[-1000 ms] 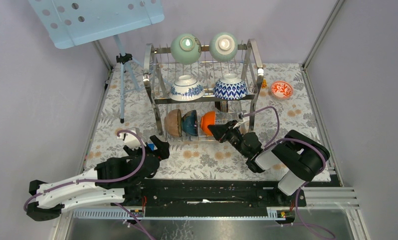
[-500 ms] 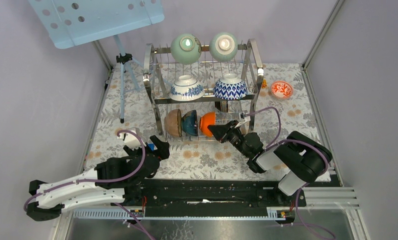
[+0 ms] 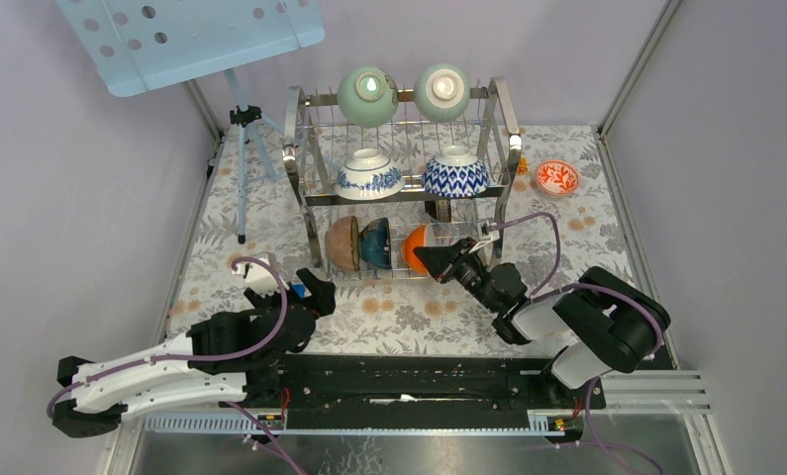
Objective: Unload the bowls from the dish rack
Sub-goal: Pick up the bowl from the dish rack, then place the bowl with the bowl.
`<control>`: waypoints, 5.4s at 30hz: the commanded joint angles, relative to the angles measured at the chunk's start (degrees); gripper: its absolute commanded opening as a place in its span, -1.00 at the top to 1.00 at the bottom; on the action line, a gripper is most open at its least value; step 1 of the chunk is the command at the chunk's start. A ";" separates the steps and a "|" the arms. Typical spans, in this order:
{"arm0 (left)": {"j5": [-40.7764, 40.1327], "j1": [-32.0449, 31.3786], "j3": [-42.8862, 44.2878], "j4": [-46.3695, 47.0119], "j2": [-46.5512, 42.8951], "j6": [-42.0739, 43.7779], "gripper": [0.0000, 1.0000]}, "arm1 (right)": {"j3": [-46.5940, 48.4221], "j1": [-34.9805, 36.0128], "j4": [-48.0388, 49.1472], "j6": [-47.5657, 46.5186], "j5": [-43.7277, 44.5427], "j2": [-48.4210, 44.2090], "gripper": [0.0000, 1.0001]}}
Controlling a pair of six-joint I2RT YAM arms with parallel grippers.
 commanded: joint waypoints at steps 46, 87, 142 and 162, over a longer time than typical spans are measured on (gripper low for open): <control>4.56 -0.15 7.88 -9.08 -4.42 -9.08 -0.98 | 14.46 20.59 -81.95 -31.75 0.85 -52.98 1.00; 40.53 -0.15 18.82 3.41 15.03 34.20 -0.98 | 37.35 67.74 -112.33 -68.83 33.75 -18.83 1.00; 53.57 -0.51 18.86 12.15 29.20 40.08 0.19 | 37.63 68.39 -108.21 -67.48 30.81 -17.30 1.00; 54.33 -1.03 16.88 14.63 27.54 39.17 1.00 | 37.99 68.37 -106.98 -66.98 31.15 -16.94 1.00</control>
